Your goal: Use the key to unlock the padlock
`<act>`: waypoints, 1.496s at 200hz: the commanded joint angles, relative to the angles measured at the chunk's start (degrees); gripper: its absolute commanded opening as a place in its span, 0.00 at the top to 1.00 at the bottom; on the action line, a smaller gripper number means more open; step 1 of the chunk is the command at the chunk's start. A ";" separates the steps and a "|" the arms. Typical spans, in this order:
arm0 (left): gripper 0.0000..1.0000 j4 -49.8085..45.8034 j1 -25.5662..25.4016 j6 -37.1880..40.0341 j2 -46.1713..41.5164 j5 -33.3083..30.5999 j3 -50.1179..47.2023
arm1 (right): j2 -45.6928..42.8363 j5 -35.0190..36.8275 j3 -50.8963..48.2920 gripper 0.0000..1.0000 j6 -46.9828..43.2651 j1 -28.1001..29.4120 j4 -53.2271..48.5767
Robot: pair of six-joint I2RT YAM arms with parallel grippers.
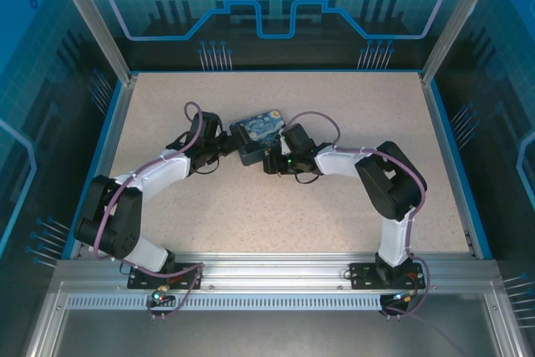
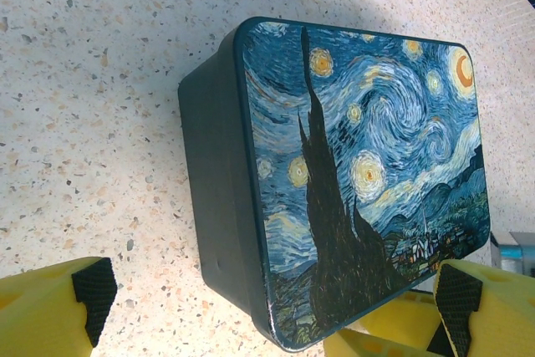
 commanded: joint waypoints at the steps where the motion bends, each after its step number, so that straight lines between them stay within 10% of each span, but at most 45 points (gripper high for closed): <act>1: 0.01 1.32 0.51 0.60 0.51 1.33 1.14 | -0.53 -6.03 -2.61 0.46 -0.46 -1.80 5.72; 224: 0.01 2.95 0.51 -0.59 2.37 2.05 1.46 | 3.34 -5.86 -2.85 0.59 0.29 -0.07 8.06; 299: 0.01 3.25 0.60 -0.65 2.80 2.17 1.31 | 3.57 -4.37 -2.09 0.77 1.03 -0.11 7.22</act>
